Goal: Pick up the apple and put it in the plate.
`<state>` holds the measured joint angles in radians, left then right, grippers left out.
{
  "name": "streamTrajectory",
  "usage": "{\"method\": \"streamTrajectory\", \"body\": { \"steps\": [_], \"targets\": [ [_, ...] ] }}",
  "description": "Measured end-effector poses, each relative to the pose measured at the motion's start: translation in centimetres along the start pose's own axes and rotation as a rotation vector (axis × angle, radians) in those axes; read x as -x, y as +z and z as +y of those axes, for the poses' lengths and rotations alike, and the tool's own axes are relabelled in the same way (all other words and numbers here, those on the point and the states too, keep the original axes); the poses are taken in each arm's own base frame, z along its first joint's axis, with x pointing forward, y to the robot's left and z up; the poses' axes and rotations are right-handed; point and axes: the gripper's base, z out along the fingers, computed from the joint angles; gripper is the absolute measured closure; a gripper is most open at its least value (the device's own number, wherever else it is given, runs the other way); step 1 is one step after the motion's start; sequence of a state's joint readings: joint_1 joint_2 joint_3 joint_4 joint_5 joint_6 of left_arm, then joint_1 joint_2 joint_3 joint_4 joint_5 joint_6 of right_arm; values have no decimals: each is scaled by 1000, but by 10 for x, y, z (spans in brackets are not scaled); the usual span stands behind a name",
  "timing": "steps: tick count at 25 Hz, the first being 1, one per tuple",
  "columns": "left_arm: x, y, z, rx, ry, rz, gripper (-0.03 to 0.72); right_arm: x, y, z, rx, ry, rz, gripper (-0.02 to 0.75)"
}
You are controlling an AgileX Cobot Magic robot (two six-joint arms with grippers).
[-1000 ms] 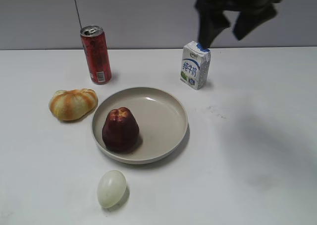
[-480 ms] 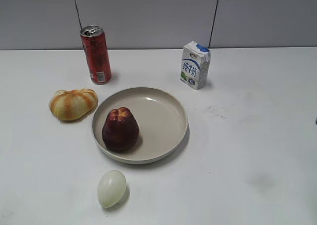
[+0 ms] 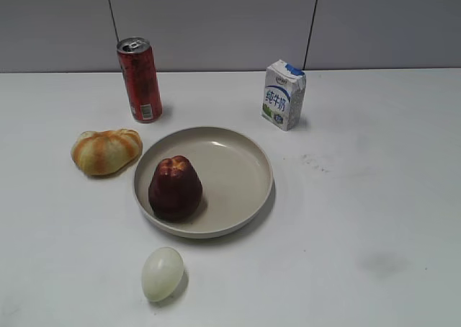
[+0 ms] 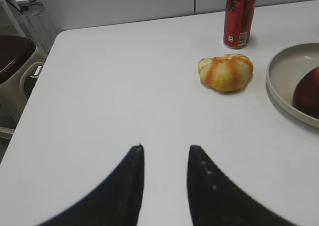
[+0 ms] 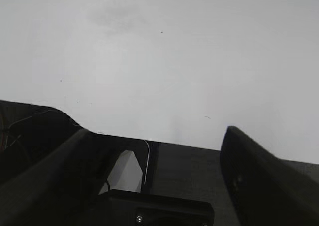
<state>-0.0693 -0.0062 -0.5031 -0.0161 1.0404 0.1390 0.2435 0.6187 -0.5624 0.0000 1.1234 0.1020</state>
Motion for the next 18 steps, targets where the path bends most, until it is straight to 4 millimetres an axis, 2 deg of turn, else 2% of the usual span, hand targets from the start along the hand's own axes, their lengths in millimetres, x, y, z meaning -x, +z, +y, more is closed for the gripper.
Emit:
{"method": "streamTrajectory", "body": {
  "steps": [2, 6, 18],
  "targets": [
    [0, 0, 0, 0, 0, 0, 452, -13, -3, -1, 6, 0, -62, 123],
    [0, 0, 0, 0, 0, 0, 452, -24, -11, -2, 20, -6, -204, 151],
    [0, 0, 0, 0, 0, 0, 452, -28, -15, -3, 25, -8, -251, 163]
  ]
}}
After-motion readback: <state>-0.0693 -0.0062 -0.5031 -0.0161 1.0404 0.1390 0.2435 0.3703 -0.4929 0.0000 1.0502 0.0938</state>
